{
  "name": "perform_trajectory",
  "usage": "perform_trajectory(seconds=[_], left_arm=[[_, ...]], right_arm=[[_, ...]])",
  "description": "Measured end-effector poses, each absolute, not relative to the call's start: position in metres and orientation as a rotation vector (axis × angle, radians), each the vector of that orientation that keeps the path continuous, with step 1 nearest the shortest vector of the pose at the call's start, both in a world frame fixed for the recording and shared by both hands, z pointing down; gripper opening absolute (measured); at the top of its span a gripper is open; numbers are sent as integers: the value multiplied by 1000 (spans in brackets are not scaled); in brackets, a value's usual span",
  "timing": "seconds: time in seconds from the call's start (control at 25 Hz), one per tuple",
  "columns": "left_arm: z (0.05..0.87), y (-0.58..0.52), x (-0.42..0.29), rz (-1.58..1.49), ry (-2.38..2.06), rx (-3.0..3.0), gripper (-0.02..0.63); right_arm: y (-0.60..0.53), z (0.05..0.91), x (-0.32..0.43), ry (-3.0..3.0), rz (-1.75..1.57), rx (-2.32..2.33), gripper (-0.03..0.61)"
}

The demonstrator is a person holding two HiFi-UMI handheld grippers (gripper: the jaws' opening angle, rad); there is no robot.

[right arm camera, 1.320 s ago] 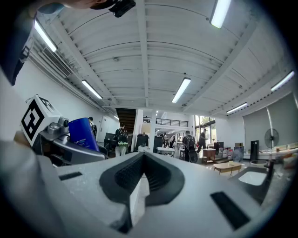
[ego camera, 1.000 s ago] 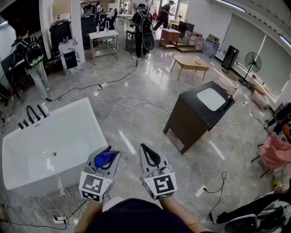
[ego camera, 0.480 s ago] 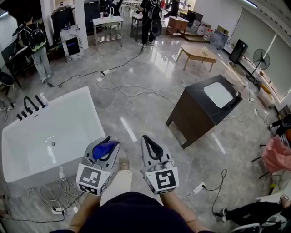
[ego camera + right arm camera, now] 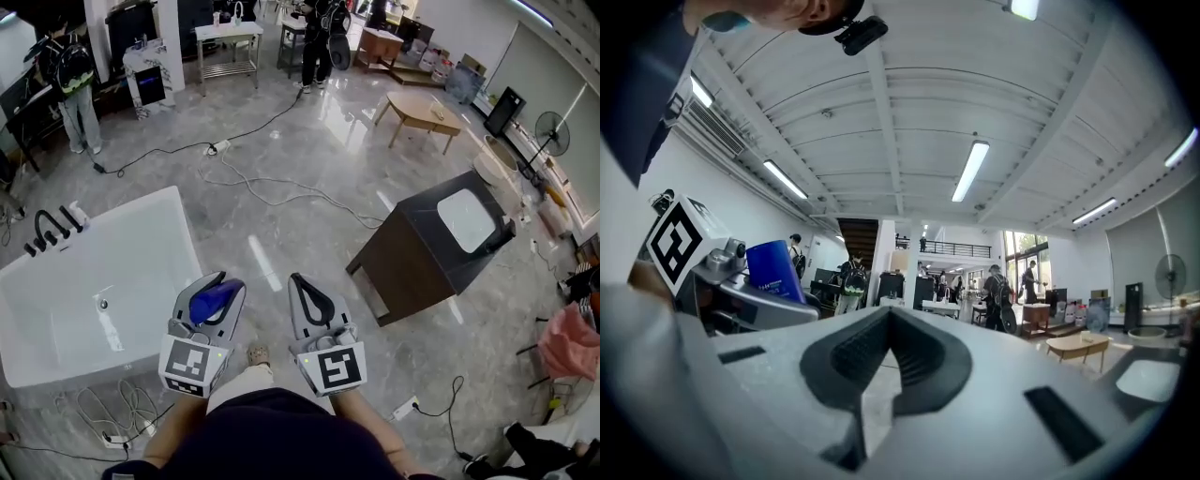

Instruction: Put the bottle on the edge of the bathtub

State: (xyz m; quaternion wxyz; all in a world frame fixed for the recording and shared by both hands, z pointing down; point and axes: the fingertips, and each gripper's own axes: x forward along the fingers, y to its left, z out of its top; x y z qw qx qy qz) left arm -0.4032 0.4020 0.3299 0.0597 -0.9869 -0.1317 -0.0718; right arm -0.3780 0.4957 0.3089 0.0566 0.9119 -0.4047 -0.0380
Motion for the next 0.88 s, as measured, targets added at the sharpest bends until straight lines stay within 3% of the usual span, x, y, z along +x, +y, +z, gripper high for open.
perform_trajectory(seconds=[0.32,0.88], left_arm=[[340,361,-301,-245,-315,-3001,141],[347,330,-214,-317,-220,-3027,141]], right_arm=[[451,321,-269,-1325,-94,2744,0],[412,332,-168,-1442,-17,2718,0]])
